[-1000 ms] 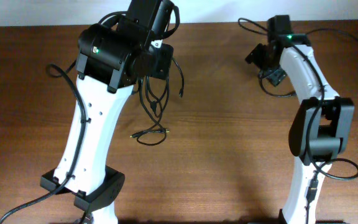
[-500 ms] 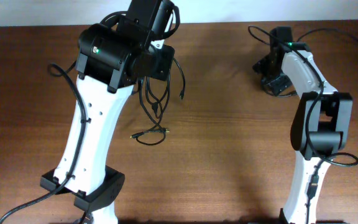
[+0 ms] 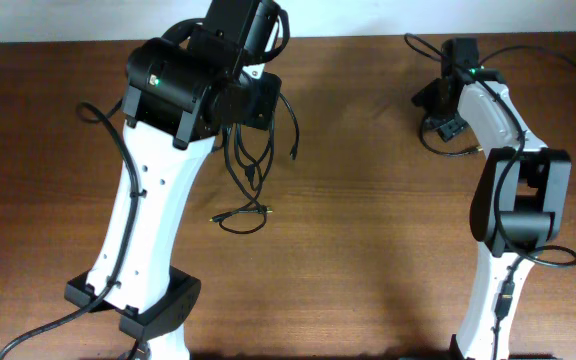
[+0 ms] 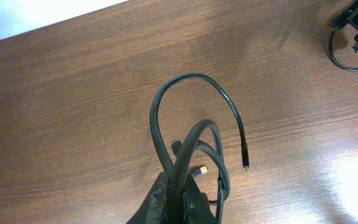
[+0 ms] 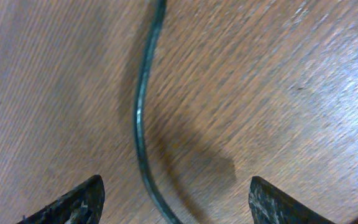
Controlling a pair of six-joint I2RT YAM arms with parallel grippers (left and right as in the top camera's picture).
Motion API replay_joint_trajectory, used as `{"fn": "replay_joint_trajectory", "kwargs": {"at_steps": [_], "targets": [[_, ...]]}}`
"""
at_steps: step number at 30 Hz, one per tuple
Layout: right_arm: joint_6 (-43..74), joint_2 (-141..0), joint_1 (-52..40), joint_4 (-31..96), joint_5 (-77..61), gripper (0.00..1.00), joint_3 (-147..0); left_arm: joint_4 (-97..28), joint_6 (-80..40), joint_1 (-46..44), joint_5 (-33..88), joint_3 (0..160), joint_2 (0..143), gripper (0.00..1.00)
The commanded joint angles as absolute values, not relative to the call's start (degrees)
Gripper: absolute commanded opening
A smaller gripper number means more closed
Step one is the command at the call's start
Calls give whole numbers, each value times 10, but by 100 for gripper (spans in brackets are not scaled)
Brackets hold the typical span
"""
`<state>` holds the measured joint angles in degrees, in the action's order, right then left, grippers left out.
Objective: Untangle cables
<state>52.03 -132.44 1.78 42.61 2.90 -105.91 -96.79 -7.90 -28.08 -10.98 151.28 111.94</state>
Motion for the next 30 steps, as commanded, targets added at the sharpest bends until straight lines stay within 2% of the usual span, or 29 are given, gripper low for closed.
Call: {"fn": "replay_joint_trajectory", "kwargs": {"at_steps": [1, 3, 5, 6, 14, 17, 24, 27, 30], "targets": [[513, -1331, 7, 423, 27, 73, -1056, -967, -72, -281, -107, 1512, 1107, 0], [514, -1345, 6, 422, 26, 69, -1056, -967, -72, -281, -107, 1512, 1107, 0], [515, -1356, 7, 425, 15, 20, -1056, -967, -72, -281, -107, 1512, 1107, 0], [515, -1360, 7, 426, 15, 4, -1056, -967, -72, -281, -107, 1512, 1107, 0], [457, -1332, 7, 434, 3, 4, -1072, -967, -72, -281, -101, 1512, 1107, 0], [373, -1290, 8, 444, 7, 4, -1136, -967, -72, -281, -101, 1511, 1107, 0], [84, -1253, 8, 498, 80, 4, -1347, -967, -72, -281, -103, 1494, 1107, 0], [-53, -1254, 8, 469, 180, 4, -1354, -967, -72, -281, -103, 1478, 1107, 0], [-129, -1266, 25, 452, 231, 4, -1353, -967, -72, -281, -103, 1458, 1107, 0]]}}
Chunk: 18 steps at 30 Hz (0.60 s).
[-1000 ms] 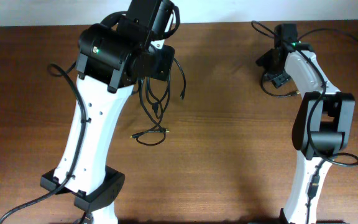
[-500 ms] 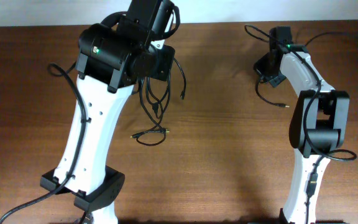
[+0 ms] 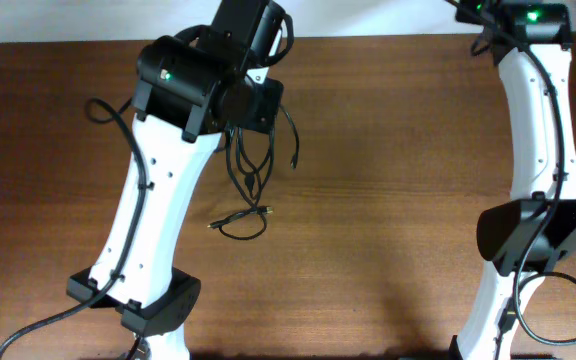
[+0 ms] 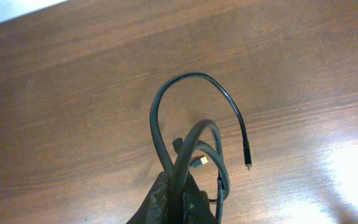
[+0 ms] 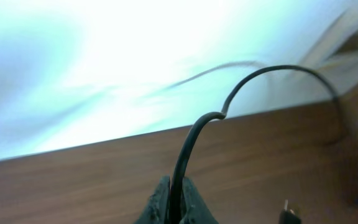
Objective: Untangle cables
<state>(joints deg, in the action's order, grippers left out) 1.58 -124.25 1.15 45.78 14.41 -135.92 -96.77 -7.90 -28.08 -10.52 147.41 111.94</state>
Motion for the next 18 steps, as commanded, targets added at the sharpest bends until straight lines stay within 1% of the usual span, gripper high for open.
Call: {"fn": "replay_joint_trajectory", "kwargs": {"at_steps": [1, 6, 8, 13, 15, 18], "targets": [[-133, -1270, 37, 448, 232, 4, -1353, -967, -72, -281, -103, 1454, 1107, 0], [-144, -1288, 117, 414, 166, 4, -1353, -960, -73, -281, -145, 1454, 1107, 0], [-149, -1297, 146, 393, 162, 4, -1353, -956, -75, -281, -156, 1454, 1107, 0], [-247, -1324, 201, 349, 154, 4, -1353, -948, -76, -281, -164, 1454, 1107, 0], [-250, -1343, 223, 329, 153, 4, -1353, -940, -76, -281, -171, 1454, 1107, 0], [-218, -1373, 256, 321, 121, 4, -1353, -931, -76, -281, -174, 1454, 1107, 0]]}}
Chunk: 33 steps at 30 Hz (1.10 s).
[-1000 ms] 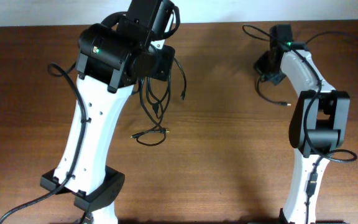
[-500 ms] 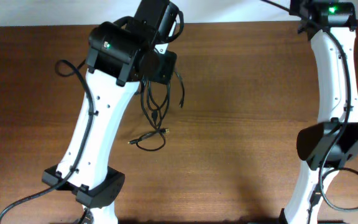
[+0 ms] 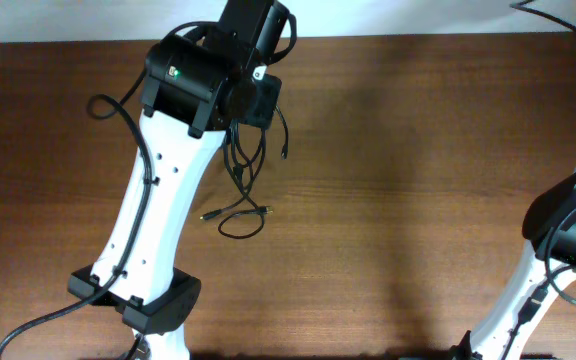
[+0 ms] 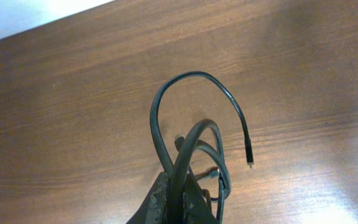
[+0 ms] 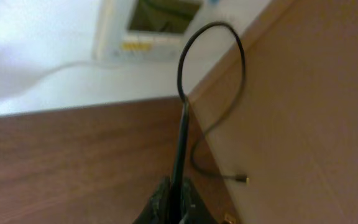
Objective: Untangle cables
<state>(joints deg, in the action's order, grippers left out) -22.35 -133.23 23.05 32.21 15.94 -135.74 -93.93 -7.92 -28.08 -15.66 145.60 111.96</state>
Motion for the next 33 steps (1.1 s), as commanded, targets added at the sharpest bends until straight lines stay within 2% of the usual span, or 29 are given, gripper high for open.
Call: {"fn": "replay_joint_trajectory", "kwargs": {"at_steps": [1, 4, 10, 20, 25, 32, 33], "targets": [[-203, -1383, 264, 321, 115, 4, -1353, -931, -79, -281, -174, 1454, 1107, 0], [-153, -1420, 287, 328, 105, 4, -1353, -931, -83, -281, -174, 1454, 1107, 0], [-153, -1457, 292, 357, 105, 4, -1352, -931, -90, -281, -174, 1454, 1107, 0], [-153, -1454, 246, 404, 107, 4, -1352, -934, -98, -281, -174, 1454, 1107, 0], [-101, -1454, 223, 389, 99, 4, -1352, -944, -97, -281, -175, 1454, 1107, 0], [-100, -1454, 195, 400, 96, 4, -1352, -947, -97, -281, -189, 1454, 1107, 0], [-98, -1454, 194, 397, 96, 7, -1352, -950, -98, -281, -189, 1454, 1107, 0]]}}
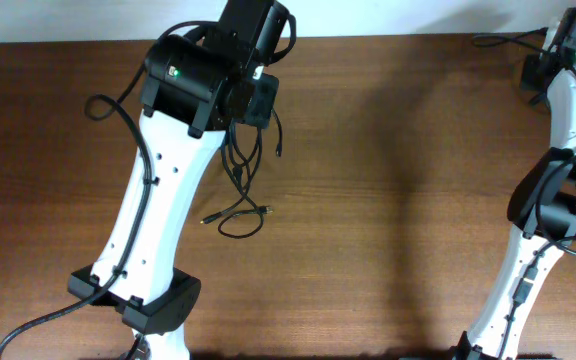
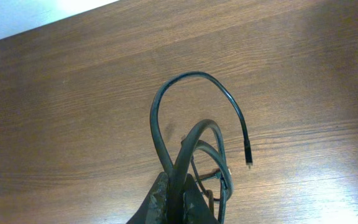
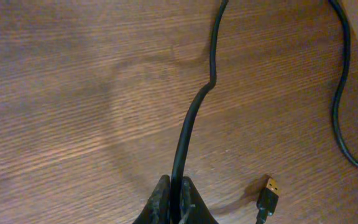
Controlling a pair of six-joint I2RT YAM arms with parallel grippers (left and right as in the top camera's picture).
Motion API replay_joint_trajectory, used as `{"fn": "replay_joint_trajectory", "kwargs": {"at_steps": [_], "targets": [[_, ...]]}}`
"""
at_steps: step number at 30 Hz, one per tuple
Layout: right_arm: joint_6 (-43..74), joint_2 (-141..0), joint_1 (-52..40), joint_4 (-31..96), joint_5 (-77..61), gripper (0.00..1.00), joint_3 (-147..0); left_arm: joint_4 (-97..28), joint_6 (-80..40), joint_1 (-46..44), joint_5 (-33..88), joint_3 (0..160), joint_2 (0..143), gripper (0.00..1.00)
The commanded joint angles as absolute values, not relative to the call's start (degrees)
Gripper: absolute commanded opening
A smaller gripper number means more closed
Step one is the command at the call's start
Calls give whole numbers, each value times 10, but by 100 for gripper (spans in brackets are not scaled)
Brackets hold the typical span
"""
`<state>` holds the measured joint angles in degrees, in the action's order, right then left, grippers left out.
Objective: Untangle cables
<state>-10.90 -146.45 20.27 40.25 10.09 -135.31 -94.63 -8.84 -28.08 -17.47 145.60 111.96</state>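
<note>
My left gripper (image 2: 178, 186) is shut on a bundle of black cables (image 2: 185, 118), held above the wooden table; the loops and loose plugs hang below it (image 1: 246, 160). A thin black cable (image 1: 238, 215) with gold plugs trails on the table under the bundle. At the table's far right corner my right gripper (image 3: 174, 186) is shut on a single black cable (image 3: 201, 93) just above the wood, its gold USB plug (image 3: 268, 190) lying beside the fingers. In the overhead view that cable (image 1: 498, 40) shows near the right wrist.
The brown wooden table (image 1: 388, 220) spans the view, its far edge meeting a white surface (image 2: 17, 15). The left arm's white column (image 1: 148, 230) and base stand front left. The right arm's column (image 1: 528, 260) stands at the right edge.
My right gripper has come down from high at the far right edge to just above the table's far right corner, still holding its cable. The left gripper and bundle have barely moved.
First my right gripper stood open over a cable on the table at the back right, while the left held the bundle aloft. Then the right was shut on that cable and raised, then swung past the right edge, and now low over the corner.
</note>
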Motion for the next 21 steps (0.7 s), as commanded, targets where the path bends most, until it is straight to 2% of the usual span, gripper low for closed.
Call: {"fn": "replay_joint_trajectory", "kwargs": {"at_steps": [1, 2, 5, 13, 14, 17, 21], "targets": [[-84, -1454, 195, 397, 96, 45, -1352, -953, -97, -281, -189, 1454, 1107, 0], [-72, -1454, 196, 398, 96, 75, -1352, -956, -97, -281, -189, 1454, 1107, 0], [-65, -1453, 203, 402, 96, 91, -1352, -960, -97, -281, -189, 1454, 1107, 0], [-34, -1373, 207, 427, 109, 96, -1353, -961, -97, -281, -189, 1454, 1107, 0], [-1, -1344, 209, 439, 109, 100, -1353, -961, -98, -281, -189, 1454, 1107, 0], [69, -1286, 218, 458, 110, 99, -1353, -961, -98, -281, -189, 1454, 1107, 0], [283, -1233, 255, 524, 123, 99, -1353, -959, -98, -281, -189, 1454, 1107, 0]]}}
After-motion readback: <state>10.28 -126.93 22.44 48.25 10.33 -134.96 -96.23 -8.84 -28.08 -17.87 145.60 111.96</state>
